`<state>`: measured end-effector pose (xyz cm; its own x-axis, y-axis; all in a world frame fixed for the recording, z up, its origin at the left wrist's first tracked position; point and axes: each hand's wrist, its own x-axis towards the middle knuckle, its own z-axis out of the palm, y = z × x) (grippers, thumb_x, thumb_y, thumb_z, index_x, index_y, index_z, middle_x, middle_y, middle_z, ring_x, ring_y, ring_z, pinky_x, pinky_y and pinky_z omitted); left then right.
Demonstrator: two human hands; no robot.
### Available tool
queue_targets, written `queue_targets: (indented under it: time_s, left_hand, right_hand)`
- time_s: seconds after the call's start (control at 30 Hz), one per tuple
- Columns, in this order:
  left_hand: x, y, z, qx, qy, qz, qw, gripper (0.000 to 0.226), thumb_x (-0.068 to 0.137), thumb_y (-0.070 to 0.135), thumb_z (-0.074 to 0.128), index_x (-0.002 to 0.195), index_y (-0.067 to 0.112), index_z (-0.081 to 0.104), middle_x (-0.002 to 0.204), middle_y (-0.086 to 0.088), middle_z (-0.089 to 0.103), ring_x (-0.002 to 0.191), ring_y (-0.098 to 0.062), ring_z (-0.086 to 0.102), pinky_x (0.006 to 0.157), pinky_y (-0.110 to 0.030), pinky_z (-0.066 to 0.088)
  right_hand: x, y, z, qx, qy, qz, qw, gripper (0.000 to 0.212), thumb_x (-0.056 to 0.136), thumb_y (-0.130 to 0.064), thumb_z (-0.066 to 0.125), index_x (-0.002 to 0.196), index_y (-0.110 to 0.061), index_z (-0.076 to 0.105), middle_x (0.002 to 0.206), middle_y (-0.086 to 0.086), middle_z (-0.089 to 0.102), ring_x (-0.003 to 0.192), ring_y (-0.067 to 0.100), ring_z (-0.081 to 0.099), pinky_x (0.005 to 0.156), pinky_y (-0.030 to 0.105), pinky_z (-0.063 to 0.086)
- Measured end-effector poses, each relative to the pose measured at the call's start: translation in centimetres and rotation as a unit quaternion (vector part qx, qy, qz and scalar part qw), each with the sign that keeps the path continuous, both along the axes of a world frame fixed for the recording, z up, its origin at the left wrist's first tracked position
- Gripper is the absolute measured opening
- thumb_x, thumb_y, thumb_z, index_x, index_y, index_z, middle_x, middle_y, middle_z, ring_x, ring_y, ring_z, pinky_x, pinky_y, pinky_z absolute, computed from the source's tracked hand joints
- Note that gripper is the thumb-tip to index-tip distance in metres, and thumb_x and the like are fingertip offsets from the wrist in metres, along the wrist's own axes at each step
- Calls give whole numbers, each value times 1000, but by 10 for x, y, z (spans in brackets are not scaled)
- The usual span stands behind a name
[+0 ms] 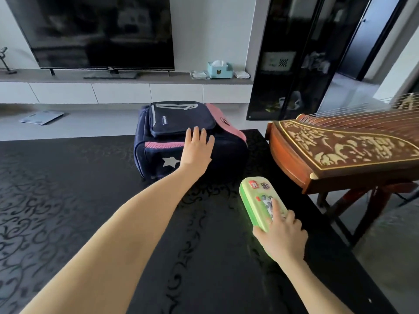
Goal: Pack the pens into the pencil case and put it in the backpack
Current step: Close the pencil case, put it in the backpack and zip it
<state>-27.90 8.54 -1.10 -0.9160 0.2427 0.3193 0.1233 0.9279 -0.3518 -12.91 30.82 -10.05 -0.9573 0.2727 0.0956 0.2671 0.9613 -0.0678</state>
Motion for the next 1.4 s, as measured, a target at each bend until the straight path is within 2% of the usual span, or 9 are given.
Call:
queue_targets:
  time_s: [0.17, 0.5, 0.7, 0.77, 0.87, 0.97, 1.07, 1.23, 1.4]
  left_hand:
    - [-41, -11, -12, -7, 4, 50, 999, 75, 88, 49, 52, 146, 31, 9, 143, -15, 28, 128, -32, 30, 107, -51, 24]
    - [36, -105, -9, 66, 1, -64, 996, 49, 55, -7, 73, 102, 5, 65, 93, -29, 52, 80, -43, 53, 70, -47, 46]
    - [132, -226, -15, 122, -27, 75, 989, 51, 49, -16, 71, 95, 5, 68, 118, -26, 56, 98, -47, 54, 82, -55, 44]
    - [163, -243, -9, 237, 3, 151, 960, 38, 67, -8, 65, 102, 6, 69, 118, -26, 57, 101, -48, 53, 86, -54, 41]
    - [196, -238, -15, 503, -2, 256, 826, 40, 93, 32, 42, 129, 18, 51, 131, -21, 52, 114, -42, 49, 93, -44, 39]
    - [224, -227, -27, 578, -24, 229, 783, 60, 84, 61, 36, 138, 34, 37, 139, -11, 48, 123, -32, 46, 100, -44, 36]
    - [239, -227, -30, 584, -7, 203, 786, 50, 89, 53, 45, 136, 39, 39, 136, -7, 50, 122, -26, 47, 99, -42, 38]
    - [249, -218, -18, 659, -8, 142, 738, 34, 96, 28, 46, 128, 24, 54, 123, 0, 59, 106, -12, 49, 88, -28, 37]
    - [256, -223, -17, 677, -23, 146, 721, 31, 95, 29, 47, 124, 30, 56, 120, 6, 60, 111, -14, 52, 90, -27, 40]
  right_hand:
    - [-9, 3, -4, 19, 8, 4, 1000, 95, 72, -71, 42, 147, -27, 5, 133, 11, 37, 108, 25, 47, 82, 36, 46]
    - [-6, 4, 1, -9, -5, 4, 1000, 93, 71, -68, 45, 145, -26, 8, 127, 15, 40, 104, 30, 46, 83, 43, 44]
    - [-3, 7, 6, -3, -36, 6, 999, 96, 73, -72, 46, 146, -24, 5, 131, 17, 36, 107, 32, 45, 86, 43, 41]
    - [-1, 3, 9, 14, -59, 3, 998, 96, 75, -72, 44, 147, -23, 4, 137, 20, 33, 115, 36, 42, 95, 48, 37]
    - [1, -18, 23, 45, -27, 8, 999, 83, 80, -63, 47, 143, -12, 28, 142, 21, 35, 126, 38, 37, 108, 55, 22]
    - [13, -72, 40, -165, 59, 96, 980, 45, 91, -34, 50, 126, -5, 54, 133, 17, 51, 121, 34, 47, 103, 45, 36]
    - [40, -137, 57, -413, -81, 168, 891, 40, 91, -9, 45, 131, -9, 51, 132, 10, 55, 118, 26, 52, 95, 31, 40]
    - [59, -167, 50, -453, -60, 107, 883, 63, 79, 7, 46, 138, -13, 42, 137, 9, 46, 125, 25, 45, 102, 33, 39]
    - [36, -163, 76, -581, -40, 152, 798, 67, 81, 9, 40, 143, -18, 35, 131, 2, 49, 121, 17, 46, 105, 34, 37]
